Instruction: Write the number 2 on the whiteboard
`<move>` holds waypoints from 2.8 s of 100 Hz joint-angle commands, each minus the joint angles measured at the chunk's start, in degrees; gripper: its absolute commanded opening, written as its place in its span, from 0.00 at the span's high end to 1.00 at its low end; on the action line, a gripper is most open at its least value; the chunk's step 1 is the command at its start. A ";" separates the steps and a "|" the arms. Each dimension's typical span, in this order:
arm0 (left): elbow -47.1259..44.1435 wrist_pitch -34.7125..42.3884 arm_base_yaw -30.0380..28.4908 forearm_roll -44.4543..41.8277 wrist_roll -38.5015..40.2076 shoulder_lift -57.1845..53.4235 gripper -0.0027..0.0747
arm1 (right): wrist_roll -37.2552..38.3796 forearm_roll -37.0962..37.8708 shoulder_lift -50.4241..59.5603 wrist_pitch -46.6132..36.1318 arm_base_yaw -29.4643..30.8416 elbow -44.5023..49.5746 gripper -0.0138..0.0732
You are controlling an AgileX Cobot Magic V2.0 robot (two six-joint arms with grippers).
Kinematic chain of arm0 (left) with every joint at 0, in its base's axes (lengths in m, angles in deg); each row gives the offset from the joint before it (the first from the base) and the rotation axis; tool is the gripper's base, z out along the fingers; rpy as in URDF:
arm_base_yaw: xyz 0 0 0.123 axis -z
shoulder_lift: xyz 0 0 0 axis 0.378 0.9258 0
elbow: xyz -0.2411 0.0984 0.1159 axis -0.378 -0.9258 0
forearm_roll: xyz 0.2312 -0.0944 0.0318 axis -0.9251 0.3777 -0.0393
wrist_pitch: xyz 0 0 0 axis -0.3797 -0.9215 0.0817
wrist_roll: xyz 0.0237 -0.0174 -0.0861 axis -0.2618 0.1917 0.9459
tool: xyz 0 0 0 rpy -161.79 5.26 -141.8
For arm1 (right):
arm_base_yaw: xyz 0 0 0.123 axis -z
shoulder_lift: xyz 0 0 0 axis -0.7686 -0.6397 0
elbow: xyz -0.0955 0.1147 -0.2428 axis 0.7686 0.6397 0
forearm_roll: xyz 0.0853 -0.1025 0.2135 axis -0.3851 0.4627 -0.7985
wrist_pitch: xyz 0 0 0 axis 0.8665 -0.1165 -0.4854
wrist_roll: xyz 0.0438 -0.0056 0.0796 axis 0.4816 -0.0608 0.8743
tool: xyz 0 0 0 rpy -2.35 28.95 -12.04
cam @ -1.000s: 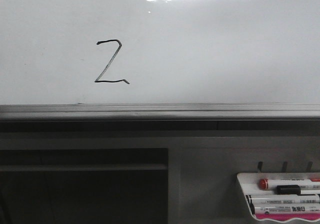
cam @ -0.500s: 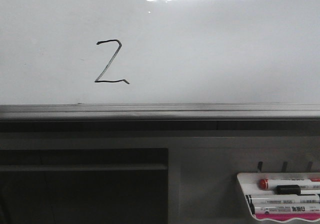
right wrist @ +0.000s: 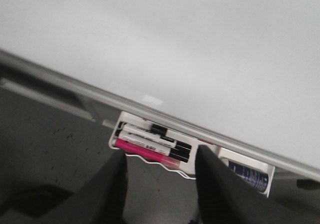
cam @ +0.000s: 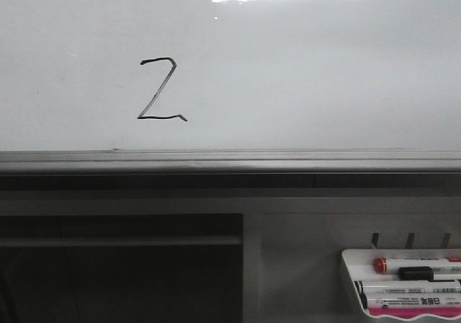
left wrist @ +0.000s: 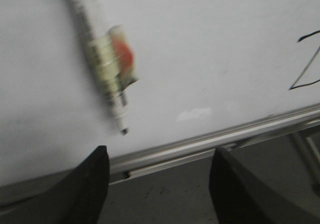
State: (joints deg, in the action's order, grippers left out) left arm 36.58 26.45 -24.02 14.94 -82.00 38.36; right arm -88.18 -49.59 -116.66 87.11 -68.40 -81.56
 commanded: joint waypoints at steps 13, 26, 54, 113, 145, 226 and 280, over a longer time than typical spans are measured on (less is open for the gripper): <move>-4.29 18.56 -3.70 -7.97 9.53 -11.92 0.49 | 17.09 9.68 14.63 -27.00 0.39 15.23 0.53; -14.13 35.49 -3.36 -4.14 9.53 -18.80 0.62 | 17.09 13.49 23.49 -45.10 0.39 25.55 0.73; -22.68 49.78 -3.36 -0.66 9.53 -22.32 0.99 | 16.89 17.14 26.74 -64.65 0.39 37.84 0.92; -23.44 49.46 -1.81 -1.09 9.53 -24.14 0.99 | 16.89 17.14 26.75 -63.73 0.39 40.76 0.92; -39.88 50.67 -0.51 -4.24 9.53 -43.33 0.99 | 16.89 17.14 26.75 -63.73 0.39 40.76 0.92; -50.79 50.91 1.66 -19.17 25.31 -56.33 0.99 | 16.89 17.14 26.75 -63.85 0.39 40.76 0.92; -50.79 50.91 1.66 -19.17 25.31 -56.33 0.99 | 16.89 17.14 26.75 -63.85 0.39 40.76 0.92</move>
State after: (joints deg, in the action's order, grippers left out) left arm -13.56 73.24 -22.73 -4.22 -57.48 -16.47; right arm -71.26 -33.23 -89.38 27.54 -68.40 -39.31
